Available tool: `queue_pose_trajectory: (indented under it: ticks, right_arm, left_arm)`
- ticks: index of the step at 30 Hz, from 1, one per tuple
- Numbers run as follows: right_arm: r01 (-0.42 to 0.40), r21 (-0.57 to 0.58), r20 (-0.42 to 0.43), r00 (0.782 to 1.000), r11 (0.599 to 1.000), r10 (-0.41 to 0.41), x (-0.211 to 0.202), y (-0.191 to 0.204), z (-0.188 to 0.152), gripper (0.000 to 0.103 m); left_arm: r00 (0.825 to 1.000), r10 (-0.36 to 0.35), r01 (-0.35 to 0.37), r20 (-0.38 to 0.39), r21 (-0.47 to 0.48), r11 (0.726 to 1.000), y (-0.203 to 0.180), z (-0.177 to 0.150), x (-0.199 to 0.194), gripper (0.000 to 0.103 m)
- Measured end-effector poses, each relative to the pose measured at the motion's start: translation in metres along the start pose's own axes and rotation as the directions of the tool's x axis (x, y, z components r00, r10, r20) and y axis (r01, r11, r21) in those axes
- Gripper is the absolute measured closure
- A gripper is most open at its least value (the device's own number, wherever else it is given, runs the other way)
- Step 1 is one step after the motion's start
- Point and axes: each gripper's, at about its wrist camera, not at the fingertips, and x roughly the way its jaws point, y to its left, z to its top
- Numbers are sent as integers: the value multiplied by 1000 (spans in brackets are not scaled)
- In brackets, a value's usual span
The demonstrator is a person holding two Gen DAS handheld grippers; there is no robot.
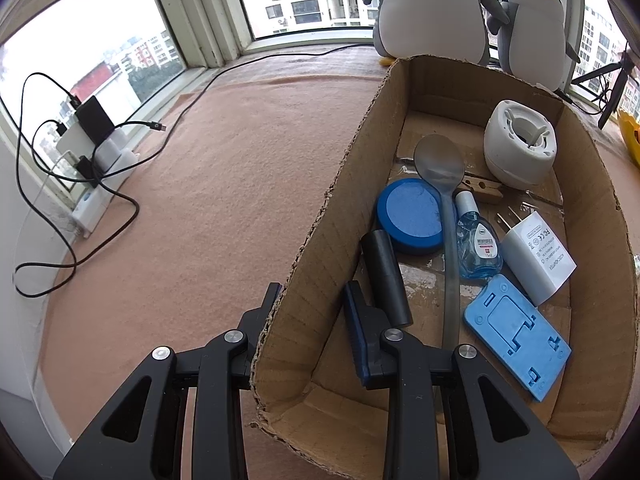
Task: Organize rigid objects
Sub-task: 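Move the right gripper to the pink COGI bottle, then grasp the pink COGI bottle with the right gripper and lift it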
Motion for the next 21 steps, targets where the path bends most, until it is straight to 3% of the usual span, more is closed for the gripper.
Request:
queue_pose_trajectory:
  ticks: [6, 10, 16, 21]
  right_arm:
    - [-37, 84, -76, 996, 996, 44, 30, -5, 8, 57]
    - [-17, 94, -94, 995, 995, 26, 42, -2, 12, 58]
    - [56, 27, -106, 993, 998, -53, 49, 10, 16, 63]
    - [119, -94, -111, 985, 988, -129, 52, 22, 11, 76]
  left_arm:
    - [1000, 0, 0, 5, -6, 1000, 1, -1, 0, 75]
    - [1000, -2, 2, 5, -10, 1000, 1, -1, 0, 75]
    - [1000, -3, 3, 5, -13, 1000, 1, -1, 0, 75]
    - [1000, -4, 4, 5, -14, 1000, 1, -1, 0, 75]
